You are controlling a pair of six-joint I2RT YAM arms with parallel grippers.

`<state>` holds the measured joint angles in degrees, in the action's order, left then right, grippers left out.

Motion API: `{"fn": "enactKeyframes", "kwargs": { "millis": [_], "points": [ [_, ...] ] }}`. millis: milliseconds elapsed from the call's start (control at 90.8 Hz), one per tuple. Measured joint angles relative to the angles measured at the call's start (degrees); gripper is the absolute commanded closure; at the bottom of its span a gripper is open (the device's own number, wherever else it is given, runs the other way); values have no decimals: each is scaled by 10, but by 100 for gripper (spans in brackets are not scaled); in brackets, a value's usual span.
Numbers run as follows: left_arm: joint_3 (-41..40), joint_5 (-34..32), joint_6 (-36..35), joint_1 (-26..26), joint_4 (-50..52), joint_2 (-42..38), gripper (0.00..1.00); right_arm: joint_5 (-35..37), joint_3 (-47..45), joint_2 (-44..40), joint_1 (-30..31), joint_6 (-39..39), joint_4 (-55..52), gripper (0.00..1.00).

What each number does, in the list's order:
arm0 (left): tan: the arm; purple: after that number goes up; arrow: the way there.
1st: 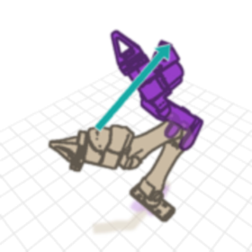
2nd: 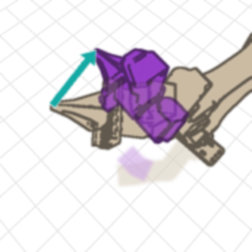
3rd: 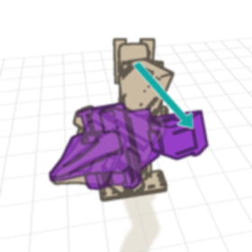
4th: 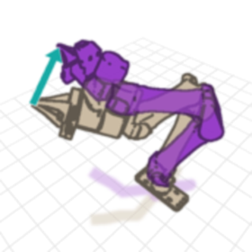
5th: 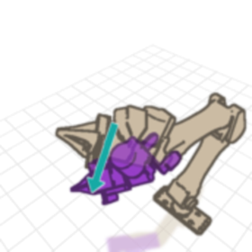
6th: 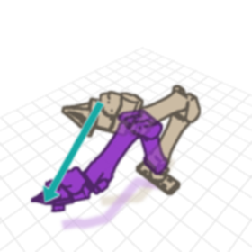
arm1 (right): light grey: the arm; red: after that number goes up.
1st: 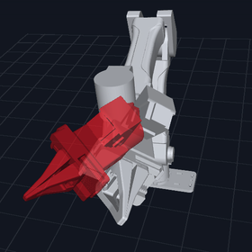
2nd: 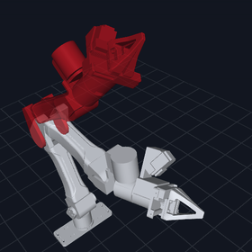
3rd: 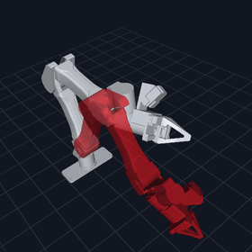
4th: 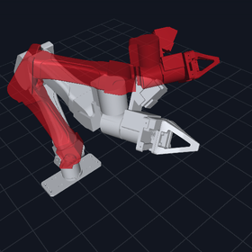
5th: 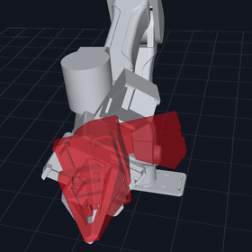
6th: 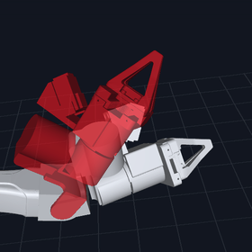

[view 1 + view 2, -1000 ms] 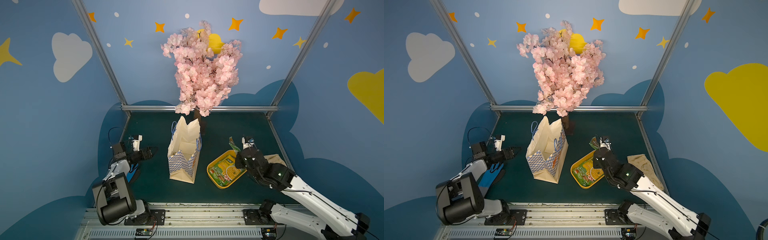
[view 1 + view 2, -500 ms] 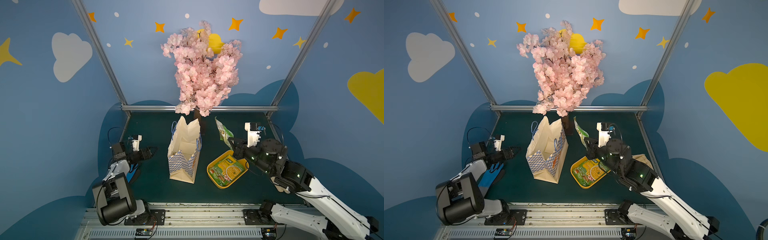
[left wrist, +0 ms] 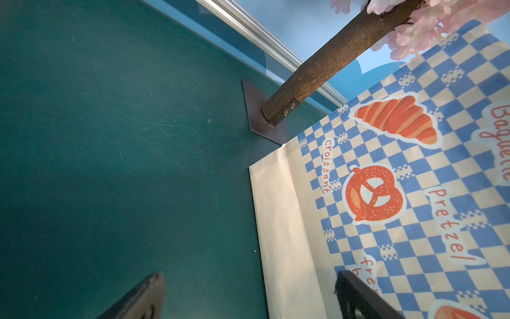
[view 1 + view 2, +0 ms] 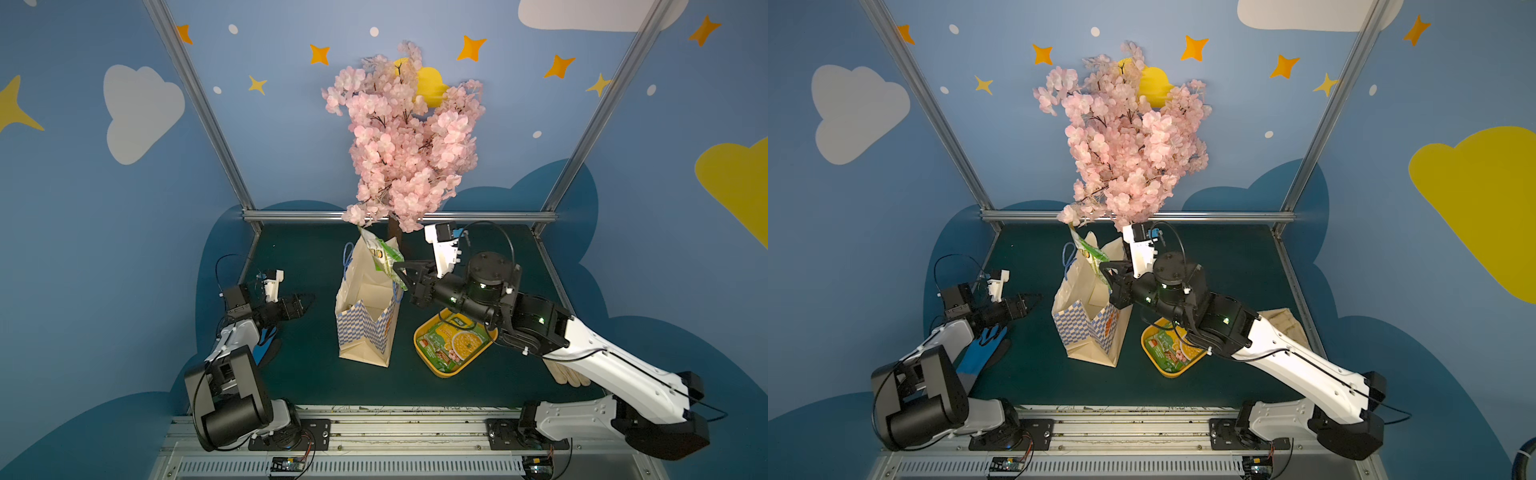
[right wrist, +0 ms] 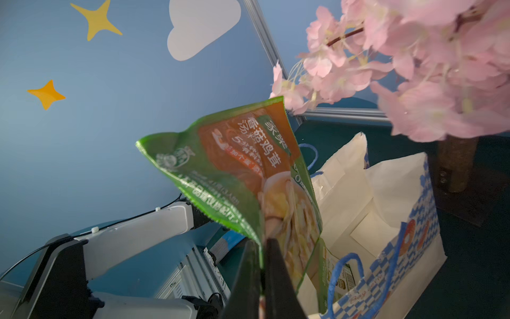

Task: Place the condiment packets inside the bag
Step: Place the condiment packet in the paper bag, then pick up the condiment packet from the storage box.

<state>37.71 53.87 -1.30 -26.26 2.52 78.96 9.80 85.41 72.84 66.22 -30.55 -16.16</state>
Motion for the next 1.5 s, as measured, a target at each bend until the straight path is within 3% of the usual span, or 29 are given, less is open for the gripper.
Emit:
{"fn": "enactKeyframes", "kwargs": {
  "millis": [595,639,738,848,1200,1498],
  "points": [
    [-9,3,0,0,-7,-25,0,71,-13,50,18,-16,1,100],
    [-9,3,0,0,-8,-25,0,74,-15,51,18,-17,0,92],
    [-9,3,0,0,-9,-25,0,79,-13,57,17,-17,1,62],
    [-9,3,0,0,-9,-25,0,83,0,64,17,-11,-1,46],
    [-9,3,0,0,-9,-25,0,95,20,35,19,27,-17,39],
    [-9,3,0,0,-9,-25,0,185,-115,-147,0,60,-102,19]
  ]
}}
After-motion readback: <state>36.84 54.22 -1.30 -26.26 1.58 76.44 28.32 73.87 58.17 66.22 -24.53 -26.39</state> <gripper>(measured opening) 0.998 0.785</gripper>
